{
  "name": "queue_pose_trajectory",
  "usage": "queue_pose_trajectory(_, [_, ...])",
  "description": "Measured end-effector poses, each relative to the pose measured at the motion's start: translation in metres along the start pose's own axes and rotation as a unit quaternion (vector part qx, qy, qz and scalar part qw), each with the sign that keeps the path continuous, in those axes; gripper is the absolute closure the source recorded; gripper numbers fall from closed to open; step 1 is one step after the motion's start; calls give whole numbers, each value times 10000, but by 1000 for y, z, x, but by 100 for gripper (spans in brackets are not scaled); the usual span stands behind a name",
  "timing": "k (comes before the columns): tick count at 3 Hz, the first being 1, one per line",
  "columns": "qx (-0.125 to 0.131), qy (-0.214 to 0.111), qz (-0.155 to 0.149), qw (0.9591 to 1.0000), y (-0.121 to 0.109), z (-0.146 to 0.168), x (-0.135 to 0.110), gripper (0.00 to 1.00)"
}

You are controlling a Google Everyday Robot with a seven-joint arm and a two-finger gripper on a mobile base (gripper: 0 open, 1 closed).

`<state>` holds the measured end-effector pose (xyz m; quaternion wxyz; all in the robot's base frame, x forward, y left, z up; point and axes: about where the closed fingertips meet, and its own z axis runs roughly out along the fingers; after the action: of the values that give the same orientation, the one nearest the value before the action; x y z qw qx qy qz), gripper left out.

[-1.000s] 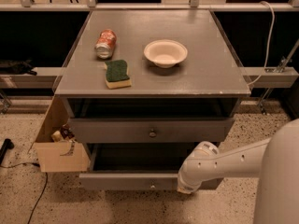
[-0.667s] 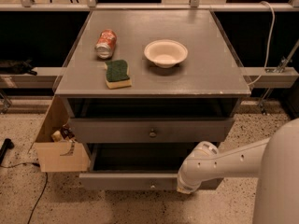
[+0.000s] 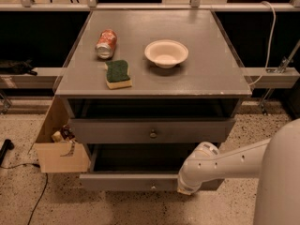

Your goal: Close middle drawer

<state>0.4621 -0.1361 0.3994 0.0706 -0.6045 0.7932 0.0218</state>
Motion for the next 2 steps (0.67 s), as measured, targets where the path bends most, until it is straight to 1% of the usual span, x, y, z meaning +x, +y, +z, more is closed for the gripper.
queue_pose_trajectory(1, [14, 31, -81, 10000, -10, 1, -11, 6])
queue_pose_trajectory(2, [13, 31, -82, 10000, -9, 1, -11, 0])
